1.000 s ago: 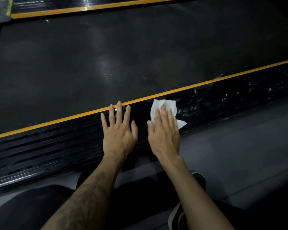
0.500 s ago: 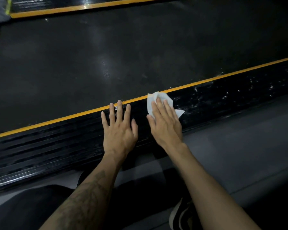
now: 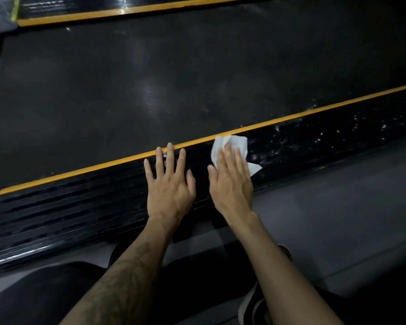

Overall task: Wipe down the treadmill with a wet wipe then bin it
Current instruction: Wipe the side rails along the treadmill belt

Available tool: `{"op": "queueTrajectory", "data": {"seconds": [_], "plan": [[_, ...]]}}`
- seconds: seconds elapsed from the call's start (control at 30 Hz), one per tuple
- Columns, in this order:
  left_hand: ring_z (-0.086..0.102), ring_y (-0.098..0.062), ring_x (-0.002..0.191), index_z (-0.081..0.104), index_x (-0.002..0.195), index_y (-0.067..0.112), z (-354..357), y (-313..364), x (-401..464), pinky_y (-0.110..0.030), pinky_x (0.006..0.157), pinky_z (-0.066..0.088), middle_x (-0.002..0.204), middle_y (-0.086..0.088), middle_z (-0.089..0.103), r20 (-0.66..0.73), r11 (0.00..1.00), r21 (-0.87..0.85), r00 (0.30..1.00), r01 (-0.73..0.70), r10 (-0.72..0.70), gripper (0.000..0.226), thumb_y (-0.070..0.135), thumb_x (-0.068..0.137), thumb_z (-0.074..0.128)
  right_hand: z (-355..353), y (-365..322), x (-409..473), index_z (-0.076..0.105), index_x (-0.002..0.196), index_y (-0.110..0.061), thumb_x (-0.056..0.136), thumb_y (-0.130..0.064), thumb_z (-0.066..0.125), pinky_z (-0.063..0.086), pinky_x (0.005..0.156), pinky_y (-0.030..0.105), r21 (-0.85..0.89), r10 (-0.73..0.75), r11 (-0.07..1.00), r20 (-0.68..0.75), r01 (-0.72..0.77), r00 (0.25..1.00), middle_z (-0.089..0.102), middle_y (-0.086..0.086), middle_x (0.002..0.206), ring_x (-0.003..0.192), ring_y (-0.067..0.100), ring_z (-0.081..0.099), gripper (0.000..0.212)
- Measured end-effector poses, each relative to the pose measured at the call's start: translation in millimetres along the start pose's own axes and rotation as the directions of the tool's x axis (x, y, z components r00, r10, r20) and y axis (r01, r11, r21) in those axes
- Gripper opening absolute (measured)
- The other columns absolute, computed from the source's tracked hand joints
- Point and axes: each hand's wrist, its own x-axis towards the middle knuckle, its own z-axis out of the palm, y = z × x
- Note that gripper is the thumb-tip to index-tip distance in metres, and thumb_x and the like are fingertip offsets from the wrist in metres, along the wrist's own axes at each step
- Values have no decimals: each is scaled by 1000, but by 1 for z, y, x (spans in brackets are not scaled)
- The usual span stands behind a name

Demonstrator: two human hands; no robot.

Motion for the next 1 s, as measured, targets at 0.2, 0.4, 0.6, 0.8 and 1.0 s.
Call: {"op": "queueTrajectory", "data": {"seconds": [0.2, 0.4, 0.6, 0.8, 1.0], "plan": [[2, -31, 159, 26, 163, 22, 3, -1, 2, -60, 126, 5, 172, -8, 13, -5, 1000, 15, 1000, -6, 7, 63, 44, 105, 17, -5, 14, 27, 30, 161, -20, 106, -44, 15, 3, 127, 37, -12, -147, 989, 53, 148, 988, 20, 4, 170, 158, 23, 12, 61], [1, -30, 160, 26, 163, 23, 3, -1, 2, -60, 126, 3, 172, -7, 13, -4, 1000, 7, 1000, 2, -2, 63, 44, 104, 14, 6, -12, 21, 37, 158, -18, 108, -37, 32, 19, 127, 47, -23, -139, 990, 20, 140, 990, 28, 11, 167, 156, 30, 22, 53], [3, -31, 159, 27, 162, 22, 4, -2, 2, -61, 126, 5, 172, -8, 15, -16, 1000, 9, 1000, -13, 13, 60, 41, 106, 18, 0, 10, 34, 33, 159, -16, 109, -36, 26, 13, 128, 43, -60, -58, 997, 10, 58, 998, 24, 9, 168, 157, 28, 19, 55], [3, -31, 159, 28, 162, 22, 5, -1, 2, -61, 126, 5, 172, -7, 16, -15, 1000, 1, 1000, -8, 8, 59, 40, 107, 20, 4, 0, 27, 35, 159, -21, 103, -47, 15, 21, 126, 44, -48, -235, 970, 93, 240, 968, 27, 5, 168, 156, 25, 22, 65], [4, -31, 159, 28, 162, 22, 5, -1, 2, -61, 126, 6, 172, -7, 16, -23, 1000, 0, 1000, -11, 11, 59, 39, 106, 21, 0, 14, 34, 33, 160, -15, 102, -50, 9, 17, 127, 45, -79, 5, 997, 25, -3, 1000, 25, 11, 168, 157, 28, 19, 71]]}}
